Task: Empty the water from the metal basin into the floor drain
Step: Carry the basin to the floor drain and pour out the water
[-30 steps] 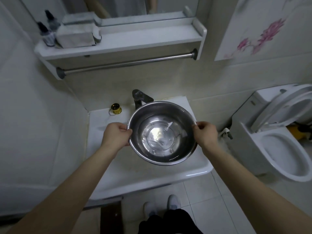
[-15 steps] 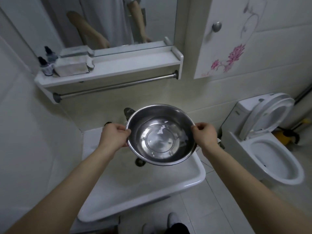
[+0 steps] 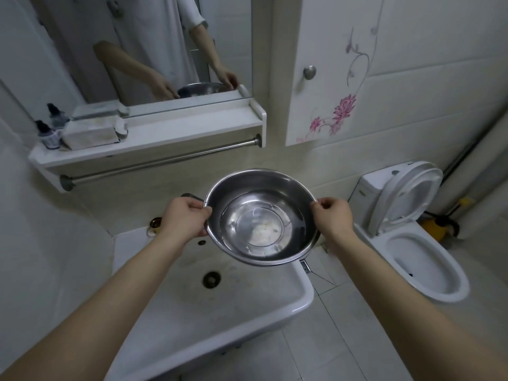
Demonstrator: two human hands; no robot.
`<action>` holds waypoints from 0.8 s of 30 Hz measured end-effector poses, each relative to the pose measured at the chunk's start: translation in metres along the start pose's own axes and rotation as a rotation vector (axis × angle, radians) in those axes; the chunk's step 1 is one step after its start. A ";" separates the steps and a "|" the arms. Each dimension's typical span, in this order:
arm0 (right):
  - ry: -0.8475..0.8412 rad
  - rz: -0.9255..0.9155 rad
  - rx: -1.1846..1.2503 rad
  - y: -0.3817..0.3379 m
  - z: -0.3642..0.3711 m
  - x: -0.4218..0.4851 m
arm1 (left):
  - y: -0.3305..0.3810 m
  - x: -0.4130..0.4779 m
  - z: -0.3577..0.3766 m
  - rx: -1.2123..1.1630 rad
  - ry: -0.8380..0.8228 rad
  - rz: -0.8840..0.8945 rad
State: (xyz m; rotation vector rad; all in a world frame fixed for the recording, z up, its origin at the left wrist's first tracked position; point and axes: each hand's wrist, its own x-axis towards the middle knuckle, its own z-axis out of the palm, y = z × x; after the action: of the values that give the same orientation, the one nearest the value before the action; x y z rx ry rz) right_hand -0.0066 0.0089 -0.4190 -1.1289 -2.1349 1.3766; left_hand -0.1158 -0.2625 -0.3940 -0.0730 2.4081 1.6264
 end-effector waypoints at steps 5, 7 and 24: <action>0.017 0.013 0.008 0.010 -0.025 0.014 | 0.012 -0.010 0.026 0.013 0.007 -0.004; 0.020 0.014 0.010 0.015 -0.037 0.019 | 0.017 -0.018 0.039 0.008 0.006 -0.004; -0.016 0.019 0.002 0.064 -0.145 0.059 | 0.035 -0.066 0.155 -0.035 0.008 -0.031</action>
State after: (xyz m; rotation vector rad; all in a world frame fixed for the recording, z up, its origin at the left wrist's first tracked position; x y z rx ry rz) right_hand 0.0802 0.1541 -0.4156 -1.1441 -2.1388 1.4008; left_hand -0.0324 -0.1122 -0.4026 -0.1223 2.3729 1.6577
